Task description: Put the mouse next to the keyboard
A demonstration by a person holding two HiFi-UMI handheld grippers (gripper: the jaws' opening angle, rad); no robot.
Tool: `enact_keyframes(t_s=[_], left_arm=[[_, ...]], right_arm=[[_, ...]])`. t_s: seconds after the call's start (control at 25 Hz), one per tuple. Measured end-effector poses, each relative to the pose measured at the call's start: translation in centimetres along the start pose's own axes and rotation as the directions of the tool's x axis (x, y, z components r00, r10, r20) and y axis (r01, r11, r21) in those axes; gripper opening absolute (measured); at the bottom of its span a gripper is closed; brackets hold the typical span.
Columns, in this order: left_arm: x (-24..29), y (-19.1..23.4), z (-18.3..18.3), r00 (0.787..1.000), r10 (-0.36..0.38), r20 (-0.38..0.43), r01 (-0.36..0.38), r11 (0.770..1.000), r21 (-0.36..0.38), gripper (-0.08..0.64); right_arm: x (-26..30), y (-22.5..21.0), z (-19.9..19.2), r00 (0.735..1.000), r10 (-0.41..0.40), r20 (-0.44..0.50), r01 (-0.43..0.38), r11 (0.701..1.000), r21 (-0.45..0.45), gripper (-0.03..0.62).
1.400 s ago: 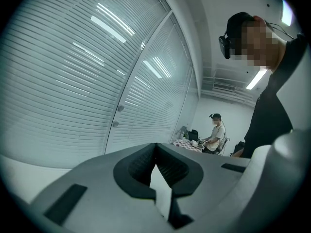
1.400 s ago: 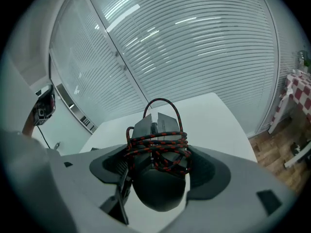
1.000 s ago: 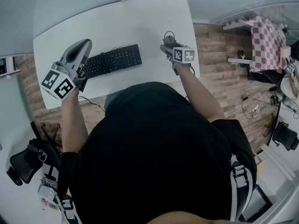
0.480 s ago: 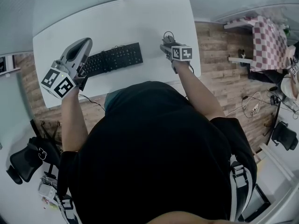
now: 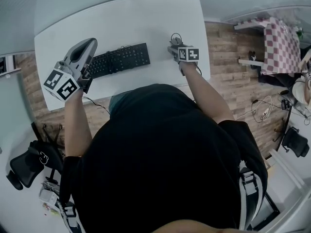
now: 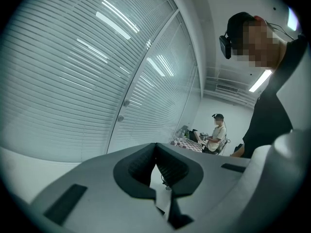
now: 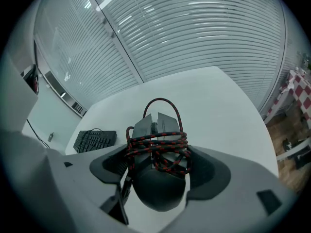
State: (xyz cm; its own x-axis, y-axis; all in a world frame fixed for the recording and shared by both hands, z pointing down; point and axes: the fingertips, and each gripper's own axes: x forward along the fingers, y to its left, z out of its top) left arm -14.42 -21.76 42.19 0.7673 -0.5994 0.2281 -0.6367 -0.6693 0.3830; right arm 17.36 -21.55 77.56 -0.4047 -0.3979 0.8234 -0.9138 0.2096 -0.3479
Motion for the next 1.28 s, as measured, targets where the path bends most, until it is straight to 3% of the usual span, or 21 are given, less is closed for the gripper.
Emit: enact_keyframes(t_s=[0.8,1.28], left_arm=[[-0.1,0.9,-0.6,1.0,-0.005,-0.014,0.005,1.0,-0.01,0.021],[0.2,1.3,-1.0,1.0,-0.007,-0.021,0.007,1.0,-0.028,0.021]], right_arm=[[2.3,-0.7,-1.6,0.995,-0.045,-0.091,0.043,0.999,-0.026,0.393],[3.0,-1.1,-1.8,0.978,-0.122,-0.167,0.117,0.992,-0.042,0.393]])
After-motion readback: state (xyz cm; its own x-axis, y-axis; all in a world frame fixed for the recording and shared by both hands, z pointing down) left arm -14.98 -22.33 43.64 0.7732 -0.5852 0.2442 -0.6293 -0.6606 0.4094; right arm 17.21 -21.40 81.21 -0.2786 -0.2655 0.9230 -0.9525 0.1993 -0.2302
